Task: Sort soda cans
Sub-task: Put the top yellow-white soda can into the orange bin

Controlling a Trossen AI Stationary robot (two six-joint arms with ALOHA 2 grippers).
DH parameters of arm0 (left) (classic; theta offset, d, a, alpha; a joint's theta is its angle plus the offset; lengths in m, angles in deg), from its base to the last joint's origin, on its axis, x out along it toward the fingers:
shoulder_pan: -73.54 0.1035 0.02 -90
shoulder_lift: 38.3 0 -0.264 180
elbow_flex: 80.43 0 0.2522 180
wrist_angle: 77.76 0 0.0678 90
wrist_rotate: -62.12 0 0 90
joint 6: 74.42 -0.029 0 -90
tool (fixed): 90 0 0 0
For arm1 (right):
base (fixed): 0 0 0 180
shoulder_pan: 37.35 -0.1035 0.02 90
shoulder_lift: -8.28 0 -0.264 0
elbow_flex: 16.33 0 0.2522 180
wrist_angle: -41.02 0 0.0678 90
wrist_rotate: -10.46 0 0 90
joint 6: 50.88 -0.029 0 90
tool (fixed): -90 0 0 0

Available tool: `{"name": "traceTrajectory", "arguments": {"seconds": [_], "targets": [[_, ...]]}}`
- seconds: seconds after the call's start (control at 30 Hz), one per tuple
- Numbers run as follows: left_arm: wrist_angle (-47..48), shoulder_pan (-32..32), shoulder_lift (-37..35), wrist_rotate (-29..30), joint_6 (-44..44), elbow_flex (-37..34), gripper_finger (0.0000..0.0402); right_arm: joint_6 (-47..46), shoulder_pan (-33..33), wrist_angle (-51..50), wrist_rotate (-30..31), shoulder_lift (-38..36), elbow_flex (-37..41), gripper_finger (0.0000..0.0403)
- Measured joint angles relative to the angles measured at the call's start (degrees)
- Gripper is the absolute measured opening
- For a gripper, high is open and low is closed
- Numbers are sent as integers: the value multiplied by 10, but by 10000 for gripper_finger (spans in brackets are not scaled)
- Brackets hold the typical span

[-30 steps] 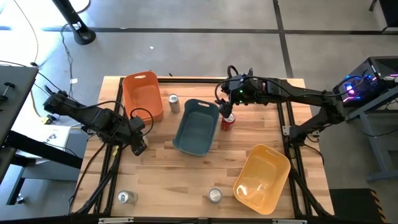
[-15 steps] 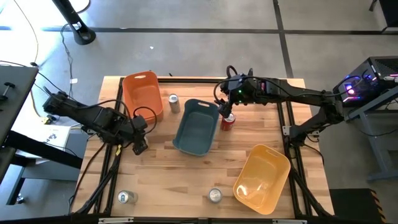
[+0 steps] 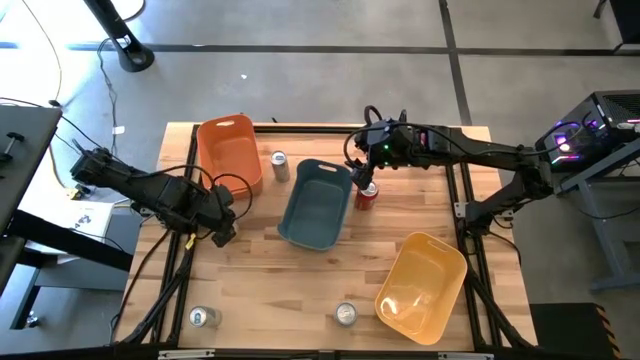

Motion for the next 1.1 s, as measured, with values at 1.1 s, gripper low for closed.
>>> {"name": "traceTrajectory", "arguments": {"seconds": [1.1], "targets": [[-156, 59, 63, -69, -3, -154, 381, -3, 7, 16, 0, 7, 0, 268]]}}
